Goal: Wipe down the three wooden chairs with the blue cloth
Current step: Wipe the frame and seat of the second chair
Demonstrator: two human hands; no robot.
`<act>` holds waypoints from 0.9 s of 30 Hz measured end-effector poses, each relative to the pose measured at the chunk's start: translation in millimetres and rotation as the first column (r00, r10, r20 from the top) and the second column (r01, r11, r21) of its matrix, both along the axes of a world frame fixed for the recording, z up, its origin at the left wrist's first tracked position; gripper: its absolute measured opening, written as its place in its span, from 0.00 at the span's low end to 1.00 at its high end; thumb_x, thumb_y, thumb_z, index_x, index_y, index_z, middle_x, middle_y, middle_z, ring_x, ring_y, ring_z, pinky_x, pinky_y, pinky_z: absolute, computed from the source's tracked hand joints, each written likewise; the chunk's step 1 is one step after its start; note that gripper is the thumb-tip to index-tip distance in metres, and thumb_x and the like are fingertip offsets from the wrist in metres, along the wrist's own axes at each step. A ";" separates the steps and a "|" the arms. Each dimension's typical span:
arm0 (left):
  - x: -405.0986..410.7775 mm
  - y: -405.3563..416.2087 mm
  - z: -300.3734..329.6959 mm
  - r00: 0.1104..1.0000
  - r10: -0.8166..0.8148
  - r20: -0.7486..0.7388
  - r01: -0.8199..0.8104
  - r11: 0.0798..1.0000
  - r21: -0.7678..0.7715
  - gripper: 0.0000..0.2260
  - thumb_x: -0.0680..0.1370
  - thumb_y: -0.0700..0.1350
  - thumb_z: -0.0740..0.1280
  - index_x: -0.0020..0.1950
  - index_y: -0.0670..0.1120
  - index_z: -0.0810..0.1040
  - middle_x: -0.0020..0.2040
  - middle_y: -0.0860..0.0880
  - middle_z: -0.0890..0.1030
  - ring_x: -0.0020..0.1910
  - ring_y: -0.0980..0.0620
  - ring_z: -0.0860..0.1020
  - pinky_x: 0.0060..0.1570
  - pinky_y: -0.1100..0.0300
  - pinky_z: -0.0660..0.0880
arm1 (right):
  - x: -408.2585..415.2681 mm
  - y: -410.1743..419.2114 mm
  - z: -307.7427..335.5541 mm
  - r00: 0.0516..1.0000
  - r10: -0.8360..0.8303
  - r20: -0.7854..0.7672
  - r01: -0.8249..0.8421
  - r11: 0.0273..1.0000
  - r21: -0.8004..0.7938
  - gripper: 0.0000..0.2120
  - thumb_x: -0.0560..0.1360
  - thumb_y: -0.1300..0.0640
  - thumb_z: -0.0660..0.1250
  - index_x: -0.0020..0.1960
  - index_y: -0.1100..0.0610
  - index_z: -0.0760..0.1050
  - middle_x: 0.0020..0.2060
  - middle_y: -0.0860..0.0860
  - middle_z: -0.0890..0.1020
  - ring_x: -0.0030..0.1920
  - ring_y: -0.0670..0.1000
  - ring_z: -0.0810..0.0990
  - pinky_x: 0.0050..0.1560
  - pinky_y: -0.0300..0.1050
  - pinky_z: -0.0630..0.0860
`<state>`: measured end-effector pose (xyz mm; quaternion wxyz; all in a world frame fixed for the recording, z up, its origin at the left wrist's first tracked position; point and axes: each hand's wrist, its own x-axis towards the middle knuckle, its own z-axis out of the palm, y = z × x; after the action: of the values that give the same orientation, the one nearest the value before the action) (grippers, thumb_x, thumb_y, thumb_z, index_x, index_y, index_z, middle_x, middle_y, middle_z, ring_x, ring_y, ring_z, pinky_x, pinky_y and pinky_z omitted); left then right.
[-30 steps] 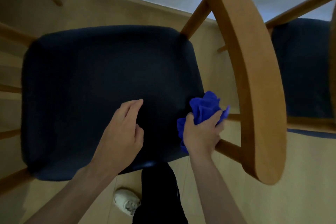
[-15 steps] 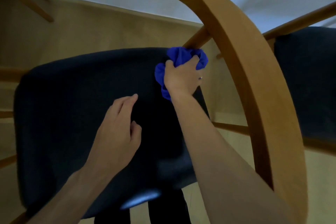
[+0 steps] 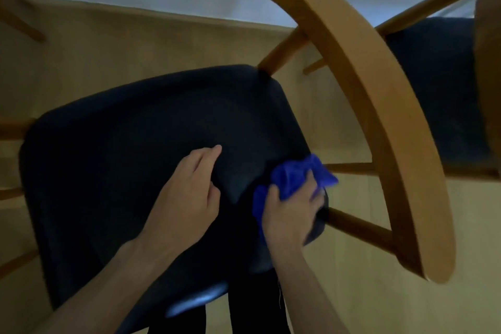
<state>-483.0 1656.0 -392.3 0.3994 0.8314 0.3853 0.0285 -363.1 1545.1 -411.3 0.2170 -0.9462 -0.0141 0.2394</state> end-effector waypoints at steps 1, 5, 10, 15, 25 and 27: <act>-2.3 0.6 -0.8 1.000 0.009 0.007 -0.009 1.000 -0.006 0.26 0.77 0.37 0.62 0.75 0.45 0.63 0.68 0.52 0.68 0.63 0.58 0.68 0.59 0.67 0.65 | 5.7 32.2 -3.4 0.998 0.060 0.019 -0.061 0.996 0.062 0.37 0.76 0.51 0.68 0.78 0.46 0.52 0.77 0.54 0.53 0.72 0.58 0.65 0.68 0.56 0.69; -22.0 18.0 -0.4 0.994 0.104 0.017 -0.105 0.994 0.024 0.26 0.75 0.32 0.63 0.73 0.43 0.66 0.66 0.48 0.70 0.60 0.55 0.71 0.57 0.63 0.67 | 6.1 157.7 -10.3 0.878 0.473 0.069 -0.478 0.862 0.171 0.35 0.76 0.50 0.68 0.78 0.47 0.56 0.77 0.56 0.53 0.71 0.60 0.64 0.66 0.55 0.69; -51.4 35.7 7.8 0.991 0.129 -0.034 -0.128 0.991 0.041 0.25 0.77 0.34 0.61 0.74 0.44 0.65 0.68 0.48 0.69 0.60 0.53 0.71 0.57 0.60 0.68 | 5.5 120.0 -14.7 0.844 0.514 0.156 -0.526 0.849 0.050 0.34 0.75 0.48 0.68 0.76 0.41 0.55 0.77 0.50 0.55 0.70 0.57 0.64 0.60 0.56 0.74; -51.9 40.0 8.6 0.990 0.142 -0.002 -0.142 0.989 0.045 0.24 0.78 0.36 0.61 0.74 0.45 0.64 0.68 0.51 0.68 0.59 0.61 0.66 0.55 0.64 0.66 | 10.4 13.4 -14.8 0.973 0.182 0.143 -0.182 0.983 -0.010 0.33 0.75 0.50 0.68 0.75 0.40 0.55 0.75 0.50 0.59 0.70 0.56 0.66 0.60 0.57 0.74; -78.6 51.4 6.3 0.978 0.207 0.009 -0.207 0.975 0.085 0.25 0.78 0.38 0.62 0.75 0.47 0.63 0.68 0.53 0.67 0.58 0.62 0.67 0.55 0.64 0.67 | 60.6 159.5 -5.9 0.517 0.771 0.372 -0.799 0.590 -0.111 0.34 0.74 0.49 0.69 0.76 0.45 0.58 0.75 0.53 0.61 0.67 0.59 0.69 0.60 0.54 0.75; -92.4 54.0 6.3 0.972 0.234 -0.008 -0.232 0.970 0.076 0.25 0.78 0.38 0.62 0.75 0.47 0.63 0.67 0.53 0.68 0.58 0.61 0.67 0.56 0.63 0.67 | 70.9 192.2 -17.3 0.692 0.697 0.187 -0.683 0.716 -0.143 0.34 0.74 0.49 0.69 0.76 0.46 0.59 0.72 0.55 0.64 0.65 0.62 0.71 0.60 0.58 0.75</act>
<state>-575.4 1709.9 -386.0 0.3586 0.7950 0.4823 0.0827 -292.2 1737.3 -428.5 0.0785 -0.8987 -0.3855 0.1935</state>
